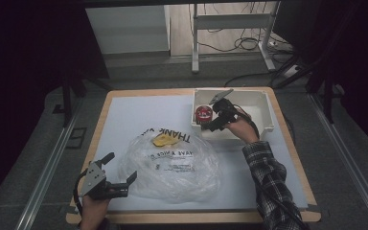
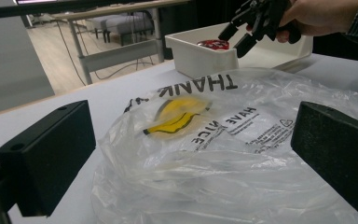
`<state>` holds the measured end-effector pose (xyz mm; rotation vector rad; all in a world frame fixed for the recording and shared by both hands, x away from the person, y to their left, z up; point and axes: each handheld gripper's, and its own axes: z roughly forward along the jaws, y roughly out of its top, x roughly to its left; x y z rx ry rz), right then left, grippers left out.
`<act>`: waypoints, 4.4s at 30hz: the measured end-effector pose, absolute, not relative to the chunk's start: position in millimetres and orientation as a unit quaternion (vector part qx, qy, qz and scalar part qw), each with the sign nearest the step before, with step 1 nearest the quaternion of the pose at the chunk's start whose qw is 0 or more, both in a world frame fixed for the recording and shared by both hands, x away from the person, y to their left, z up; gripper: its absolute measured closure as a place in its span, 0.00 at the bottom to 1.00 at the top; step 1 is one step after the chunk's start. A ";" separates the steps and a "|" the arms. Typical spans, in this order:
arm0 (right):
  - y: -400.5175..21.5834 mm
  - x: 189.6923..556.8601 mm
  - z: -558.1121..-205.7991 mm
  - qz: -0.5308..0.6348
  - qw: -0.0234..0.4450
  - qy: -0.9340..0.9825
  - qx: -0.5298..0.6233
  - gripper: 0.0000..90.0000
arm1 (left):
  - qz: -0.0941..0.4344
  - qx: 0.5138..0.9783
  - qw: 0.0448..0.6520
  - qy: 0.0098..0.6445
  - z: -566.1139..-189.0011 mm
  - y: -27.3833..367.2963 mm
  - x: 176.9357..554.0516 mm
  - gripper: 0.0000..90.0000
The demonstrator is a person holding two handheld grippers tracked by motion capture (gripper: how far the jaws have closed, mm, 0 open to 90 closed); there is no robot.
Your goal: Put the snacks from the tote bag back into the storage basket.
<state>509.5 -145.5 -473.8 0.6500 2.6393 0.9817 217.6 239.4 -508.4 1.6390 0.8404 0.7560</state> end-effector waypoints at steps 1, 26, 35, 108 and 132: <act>-145.5 509.5 -473.8 0.337 0.125 0.906 0.223 0.02 | 0.320 0.690 0.545 0.353 -508.1 239.4 217.2 0.00; -169.0 479.4 -477.6 0.404 0.114 0.874 0.245 0.02 | 0.322 0.689 0.546 0.351 -508.0 238.2 216.7 0.00; -172.9 472.5 -480.4 0.412 0.113 0.870 0.247 0.02 | 0.323 0.688 0.546 0.351 -507.9 238.2 216.6 0.00; -205.5 399.7 -478.5 0.465 0.137 0.835 0.261 0.02 | 0.319 0.688 0.549 0.352 -508.0 239.5 216.4 0.00; -216.9 369.8 -473.4 0.483 0.156 0.825 0.250 0.02 | 0.319 0.688 0.548 0.353 -508.3 239.8 216.3 0.00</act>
